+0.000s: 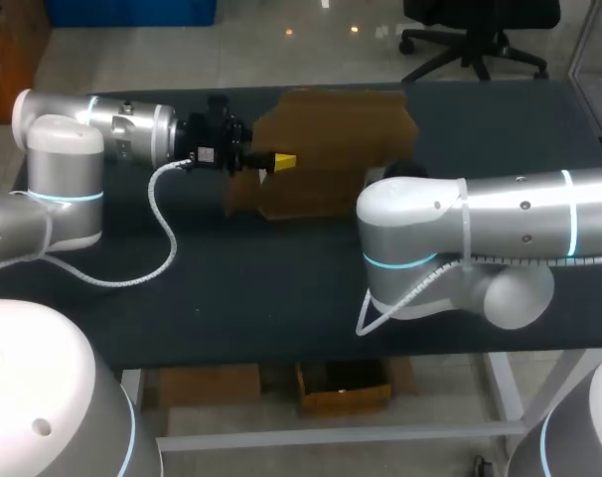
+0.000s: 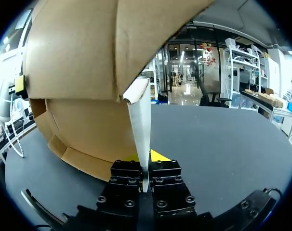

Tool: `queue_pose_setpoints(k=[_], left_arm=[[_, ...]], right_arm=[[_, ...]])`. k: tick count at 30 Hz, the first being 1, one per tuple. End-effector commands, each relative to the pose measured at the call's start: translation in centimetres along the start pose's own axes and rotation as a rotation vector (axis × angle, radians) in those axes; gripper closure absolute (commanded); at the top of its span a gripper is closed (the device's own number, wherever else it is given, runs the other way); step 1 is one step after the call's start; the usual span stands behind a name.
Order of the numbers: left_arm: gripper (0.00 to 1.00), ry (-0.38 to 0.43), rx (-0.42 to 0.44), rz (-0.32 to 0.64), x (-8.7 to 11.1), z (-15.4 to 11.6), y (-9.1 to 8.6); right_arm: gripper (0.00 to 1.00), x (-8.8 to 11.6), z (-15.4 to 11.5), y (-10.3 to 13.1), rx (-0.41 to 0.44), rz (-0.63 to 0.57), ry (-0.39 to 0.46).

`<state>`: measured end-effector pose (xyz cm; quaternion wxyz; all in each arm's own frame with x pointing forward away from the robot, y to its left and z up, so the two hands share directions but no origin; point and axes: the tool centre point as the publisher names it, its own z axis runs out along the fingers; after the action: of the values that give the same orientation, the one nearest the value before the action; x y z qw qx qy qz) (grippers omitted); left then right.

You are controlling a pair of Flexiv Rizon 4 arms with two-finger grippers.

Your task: Assemble the packaging by folding the flat box into shape, placing the metal phone stand inside, and closing the box properly

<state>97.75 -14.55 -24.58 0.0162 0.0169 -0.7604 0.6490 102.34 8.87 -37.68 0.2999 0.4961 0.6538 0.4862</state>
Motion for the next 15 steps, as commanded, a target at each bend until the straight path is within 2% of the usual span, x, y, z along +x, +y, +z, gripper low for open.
queue_pose_setpoints(k=[1, 15], left_arm=[[0.0, -0.019, -0.019, 0.035, 0.8, -0.3, -0.5], [0.0, -0.015, -0.094, 0.147, 2.6, -1.6, 0.6]], right_arm=[[1.0, 0.0, -1.0, 0.8, 0.031, 0.003, 0.007], [1.0, -1.2, -3.0, 2.6, 0.147, 0.014, 0.095]])
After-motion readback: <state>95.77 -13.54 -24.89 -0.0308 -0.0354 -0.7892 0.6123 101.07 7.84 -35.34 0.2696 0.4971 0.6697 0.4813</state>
